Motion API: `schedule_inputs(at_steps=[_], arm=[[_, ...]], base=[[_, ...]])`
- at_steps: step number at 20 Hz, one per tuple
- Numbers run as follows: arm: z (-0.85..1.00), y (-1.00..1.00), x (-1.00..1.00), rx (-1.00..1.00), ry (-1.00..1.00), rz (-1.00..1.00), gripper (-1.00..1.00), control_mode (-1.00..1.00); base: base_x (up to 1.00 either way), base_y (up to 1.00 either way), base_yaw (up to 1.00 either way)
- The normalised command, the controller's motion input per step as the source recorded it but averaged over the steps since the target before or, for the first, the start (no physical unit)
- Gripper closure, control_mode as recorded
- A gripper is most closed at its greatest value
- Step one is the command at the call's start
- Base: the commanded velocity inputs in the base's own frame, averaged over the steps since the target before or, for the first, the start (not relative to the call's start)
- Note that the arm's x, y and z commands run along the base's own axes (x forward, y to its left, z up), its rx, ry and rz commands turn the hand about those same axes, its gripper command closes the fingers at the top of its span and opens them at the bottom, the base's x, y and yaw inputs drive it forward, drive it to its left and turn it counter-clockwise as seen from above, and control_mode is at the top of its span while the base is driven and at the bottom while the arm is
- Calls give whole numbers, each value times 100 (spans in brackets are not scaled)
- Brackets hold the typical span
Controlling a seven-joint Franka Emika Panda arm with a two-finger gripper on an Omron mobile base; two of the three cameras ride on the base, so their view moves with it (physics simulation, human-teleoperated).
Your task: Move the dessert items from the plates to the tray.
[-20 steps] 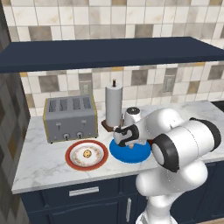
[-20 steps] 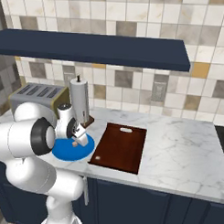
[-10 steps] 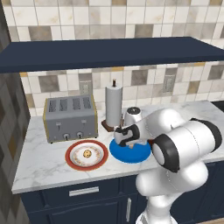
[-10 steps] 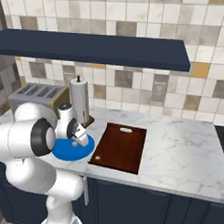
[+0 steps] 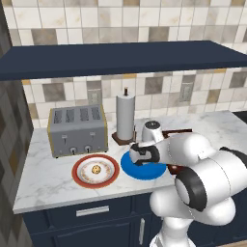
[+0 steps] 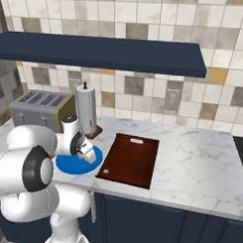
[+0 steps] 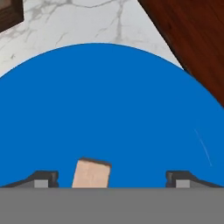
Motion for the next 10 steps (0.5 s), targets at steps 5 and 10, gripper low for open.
schedule_inputs(at_steps=[5,10], arm=[[0,0,8,0,0,0,-100,-100],[0,6,22,0,0,0,-100,-100]], base=[[0,0,0],[0,0,0]])
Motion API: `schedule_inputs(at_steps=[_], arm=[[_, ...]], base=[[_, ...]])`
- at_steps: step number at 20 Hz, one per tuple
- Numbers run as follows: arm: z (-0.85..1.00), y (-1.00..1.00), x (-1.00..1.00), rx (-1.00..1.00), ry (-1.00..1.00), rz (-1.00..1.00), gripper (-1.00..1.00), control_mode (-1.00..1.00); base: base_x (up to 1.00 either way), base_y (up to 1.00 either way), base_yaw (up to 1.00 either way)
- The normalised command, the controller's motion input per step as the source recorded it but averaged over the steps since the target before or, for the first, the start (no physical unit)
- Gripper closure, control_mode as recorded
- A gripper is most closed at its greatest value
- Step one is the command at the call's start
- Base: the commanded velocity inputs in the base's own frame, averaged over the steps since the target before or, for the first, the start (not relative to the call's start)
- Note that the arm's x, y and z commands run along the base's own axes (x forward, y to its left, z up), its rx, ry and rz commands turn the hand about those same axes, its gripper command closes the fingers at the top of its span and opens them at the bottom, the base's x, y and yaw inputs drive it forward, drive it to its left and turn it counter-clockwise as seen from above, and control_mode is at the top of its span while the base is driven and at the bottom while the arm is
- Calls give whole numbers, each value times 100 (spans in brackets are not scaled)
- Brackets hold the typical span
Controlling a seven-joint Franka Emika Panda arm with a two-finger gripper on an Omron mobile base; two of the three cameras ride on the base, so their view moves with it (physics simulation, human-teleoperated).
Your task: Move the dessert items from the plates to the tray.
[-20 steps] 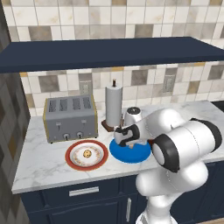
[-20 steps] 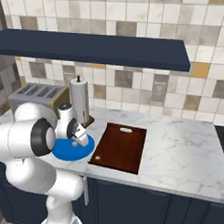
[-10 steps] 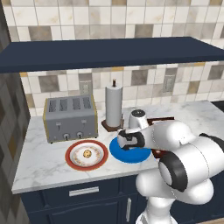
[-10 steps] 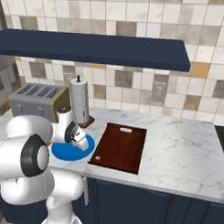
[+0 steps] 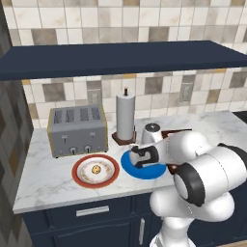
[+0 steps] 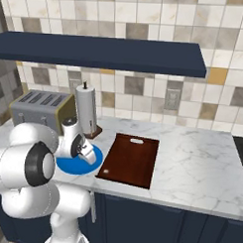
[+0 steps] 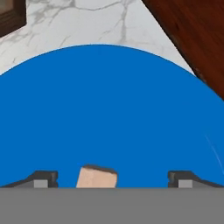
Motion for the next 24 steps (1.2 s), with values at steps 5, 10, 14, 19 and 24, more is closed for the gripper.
schedule_inputs(at_steps=[5,10,14,19,24], arm=[[0,0,7,0,0,0,-100,-100],[0,0,0,0,0,0,100,-100],[0,0,0,0,0,0,100,-100],[7,-1,0,1,0,0,100,-100],[75,-18,6,5,4,-2,100,-100]], base=[[0,0,0],[0,0,0],[0,0,0],[0,0,0],[0,0,0]])
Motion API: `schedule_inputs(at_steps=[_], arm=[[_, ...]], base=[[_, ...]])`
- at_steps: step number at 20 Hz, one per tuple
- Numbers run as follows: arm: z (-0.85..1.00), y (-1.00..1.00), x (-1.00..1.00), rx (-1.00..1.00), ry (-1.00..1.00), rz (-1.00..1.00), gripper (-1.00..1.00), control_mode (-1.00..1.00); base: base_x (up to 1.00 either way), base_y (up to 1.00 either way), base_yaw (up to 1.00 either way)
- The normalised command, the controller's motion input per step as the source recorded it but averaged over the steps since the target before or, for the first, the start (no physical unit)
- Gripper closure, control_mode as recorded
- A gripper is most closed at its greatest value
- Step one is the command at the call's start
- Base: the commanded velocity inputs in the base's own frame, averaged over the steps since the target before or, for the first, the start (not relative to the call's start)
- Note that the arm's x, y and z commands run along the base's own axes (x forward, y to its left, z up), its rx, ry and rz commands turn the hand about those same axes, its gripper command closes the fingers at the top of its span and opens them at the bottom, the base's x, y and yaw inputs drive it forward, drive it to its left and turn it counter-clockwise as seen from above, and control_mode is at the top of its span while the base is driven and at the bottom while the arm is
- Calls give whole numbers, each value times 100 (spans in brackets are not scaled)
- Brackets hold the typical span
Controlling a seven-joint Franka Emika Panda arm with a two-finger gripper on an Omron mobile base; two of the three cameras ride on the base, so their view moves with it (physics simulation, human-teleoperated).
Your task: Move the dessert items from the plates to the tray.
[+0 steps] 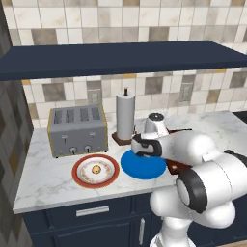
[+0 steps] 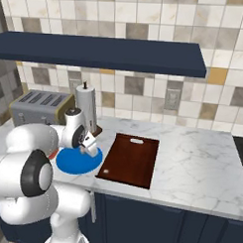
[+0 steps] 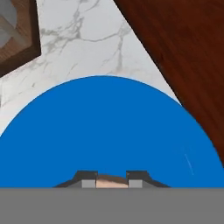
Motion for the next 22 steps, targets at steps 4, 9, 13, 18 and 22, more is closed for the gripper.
schedule_inputs(at_steps=[4,9,13,18,22], arm=[[18,-61,21,-2,8,-1,100,-100],[0,-84,56,-3,8,-2,100,-100],[-22,-99,48,-6,1,0,100,-100],[-72,-56,0,-12,0,0,100,-100],[-29,-17,0,-4,-2,2,-100,-100]], base=[[0,0,0],[0,0,0],[0,0,0],[0,0,0],[0,0,0]])
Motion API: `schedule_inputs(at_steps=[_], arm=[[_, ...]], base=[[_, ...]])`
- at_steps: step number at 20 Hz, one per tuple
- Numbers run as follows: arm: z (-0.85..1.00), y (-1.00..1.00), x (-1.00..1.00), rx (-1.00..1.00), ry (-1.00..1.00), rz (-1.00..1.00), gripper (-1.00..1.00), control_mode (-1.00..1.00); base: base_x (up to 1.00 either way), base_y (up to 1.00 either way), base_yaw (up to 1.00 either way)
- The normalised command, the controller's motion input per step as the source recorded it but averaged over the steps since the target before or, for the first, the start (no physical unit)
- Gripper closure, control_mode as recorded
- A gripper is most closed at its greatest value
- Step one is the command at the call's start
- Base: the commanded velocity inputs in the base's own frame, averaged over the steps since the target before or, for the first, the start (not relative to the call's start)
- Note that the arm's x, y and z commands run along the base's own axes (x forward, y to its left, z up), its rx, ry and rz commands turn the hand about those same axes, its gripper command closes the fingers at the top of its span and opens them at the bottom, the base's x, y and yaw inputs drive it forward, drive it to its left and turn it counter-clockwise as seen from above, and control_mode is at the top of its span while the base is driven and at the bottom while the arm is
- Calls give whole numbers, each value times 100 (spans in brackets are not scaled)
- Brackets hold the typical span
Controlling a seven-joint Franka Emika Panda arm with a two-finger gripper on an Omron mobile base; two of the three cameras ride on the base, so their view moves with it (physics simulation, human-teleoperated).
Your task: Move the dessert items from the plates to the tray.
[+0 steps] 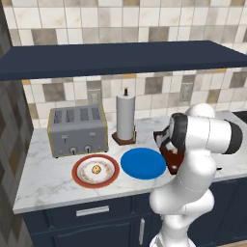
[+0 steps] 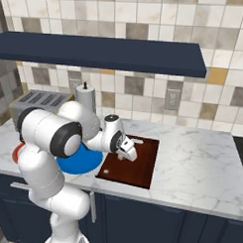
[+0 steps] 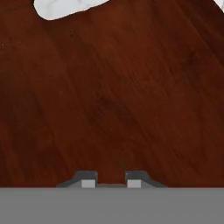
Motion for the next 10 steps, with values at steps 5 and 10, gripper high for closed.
schedule_inputs(at_steps=[5,10], arm=[[67,0,1,3,-1,-4,-100,-100],[100,0,-2,7,0,-2,-100,-100]], base=[[0,0,0],[0,0,0]])
